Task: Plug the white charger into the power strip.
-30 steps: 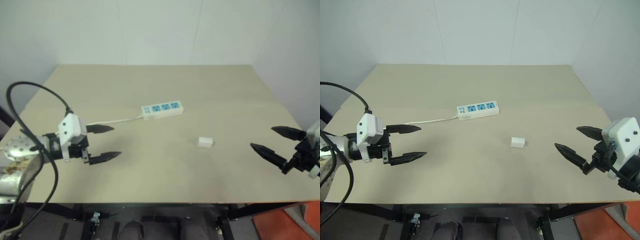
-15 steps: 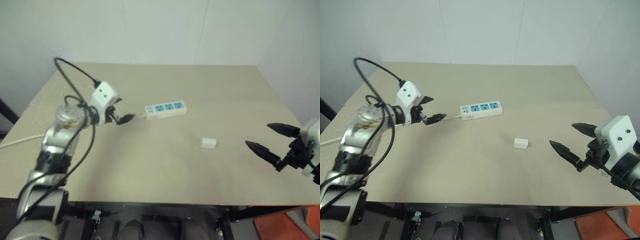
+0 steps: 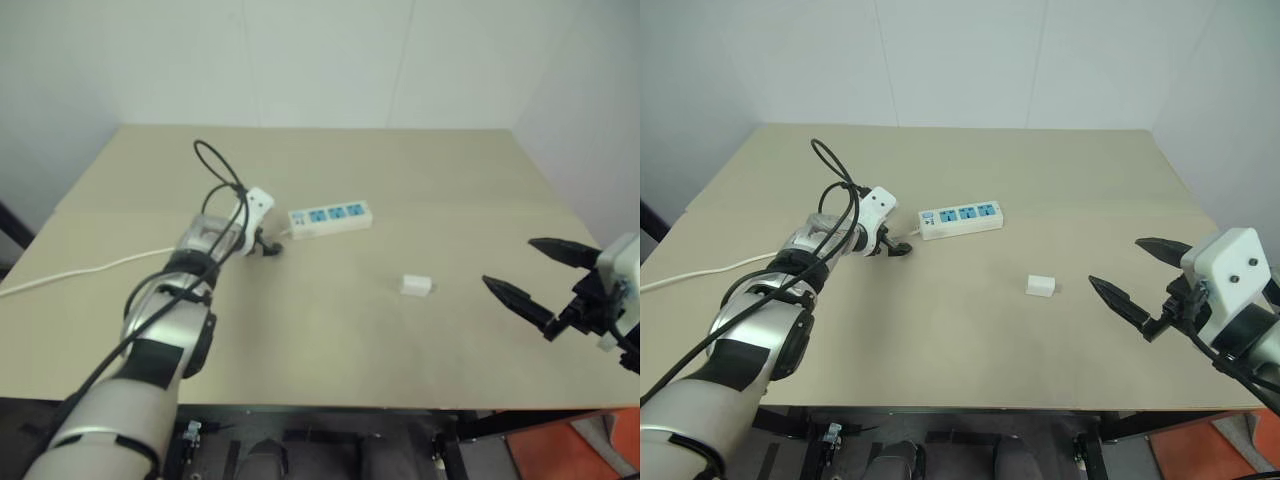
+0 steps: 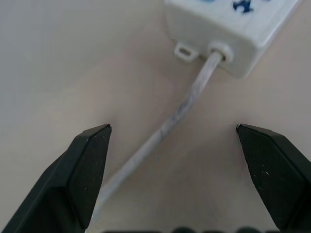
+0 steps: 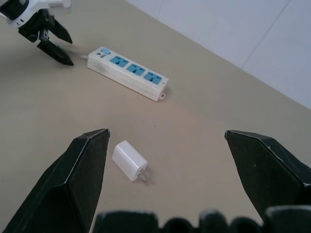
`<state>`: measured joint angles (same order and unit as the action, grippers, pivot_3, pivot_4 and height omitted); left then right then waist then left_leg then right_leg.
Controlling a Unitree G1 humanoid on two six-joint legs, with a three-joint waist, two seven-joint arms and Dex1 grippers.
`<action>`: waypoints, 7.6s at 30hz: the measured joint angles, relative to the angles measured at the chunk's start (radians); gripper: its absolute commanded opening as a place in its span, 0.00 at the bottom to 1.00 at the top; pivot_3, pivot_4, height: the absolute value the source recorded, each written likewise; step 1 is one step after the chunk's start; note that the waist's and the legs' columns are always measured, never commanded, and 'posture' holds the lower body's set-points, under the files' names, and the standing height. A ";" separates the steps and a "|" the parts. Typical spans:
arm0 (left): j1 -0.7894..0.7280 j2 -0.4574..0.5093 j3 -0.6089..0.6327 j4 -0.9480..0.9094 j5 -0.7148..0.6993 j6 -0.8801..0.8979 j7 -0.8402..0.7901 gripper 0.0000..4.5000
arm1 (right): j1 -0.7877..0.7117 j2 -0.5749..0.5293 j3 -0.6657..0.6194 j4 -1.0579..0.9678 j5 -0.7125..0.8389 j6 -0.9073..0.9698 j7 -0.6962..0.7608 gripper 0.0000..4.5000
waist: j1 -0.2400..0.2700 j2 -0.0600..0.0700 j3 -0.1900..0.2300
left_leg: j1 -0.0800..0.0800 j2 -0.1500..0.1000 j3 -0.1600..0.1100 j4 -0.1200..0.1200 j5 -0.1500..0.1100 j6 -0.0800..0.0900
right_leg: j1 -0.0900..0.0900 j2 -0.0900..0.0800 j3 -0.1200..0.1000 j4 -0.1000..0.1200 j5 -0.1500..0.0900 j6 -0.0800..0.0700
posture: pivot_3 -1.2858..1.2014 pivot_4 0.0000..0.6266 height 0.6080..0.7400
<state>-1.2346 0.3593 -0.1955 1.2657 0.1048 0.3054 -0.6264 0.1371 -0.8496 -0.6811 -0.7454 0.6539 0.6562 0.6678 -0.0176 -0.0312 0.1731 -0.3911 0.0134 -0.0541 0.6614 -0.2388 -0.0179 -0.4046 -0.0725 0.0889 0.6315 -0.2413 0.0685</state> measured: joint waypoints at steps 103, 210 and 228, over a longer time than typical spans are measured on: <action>0.506 -0.058 0.155 -0.307 -0.252 -0.699 -0.607 0.86 | 0.065 -0.002 0.031 -0.052 0.067 0.005 -0.043 1.00 | 0.010 0.001 -0.002 | 0.008 0.000 -0.001 0.001 0.001 0.001 | 0.011 -0.001 -0.002 -0.002 0.002 -0.001 | 0.52 0.24 1.00; 0.615 0.038 0.042 -0.520 -0.302 -0.716 -0.858 0.73 | -1.198 0.215 1.375 1.205 -0.965 -0.050 0.636 0.25 | 0.000 0.010 -0.011 | 0.004 0.000 -0.001 0.002 0.001 0.001 | 0.003 -0.003 -0.004 0.002 0.003 -0.003 | 0.52 0.24 1.00; 0.565 0.034 0.020 -0.467 -0.290 -0.717 -0.874 0.73 | -1.096 0.315 0.779 0.906 -0.627 0.035 0.479 0.25 | 0.004 0.010 -0.011 | 0.003 0.000 -0.003 0.001 0.001 0.001 | 0.004 -0.003 -0.005 0.001 0.003 -0.003 | 0.52 0.24 1.00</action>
<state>-0.6696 0.3935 -0.1754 0.7985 -0.1851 -0.4112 -1.5000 -0.9588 -0.5348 0.0980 0.1607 0.0270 0.6907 1.1470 -0.0135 -0.0212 0.1623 -0.3879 0.0129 -0.0571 0.6629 -0.2381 -0.0167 -0.4010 -0.0750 0.0843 0.6327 -0.2383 0.0658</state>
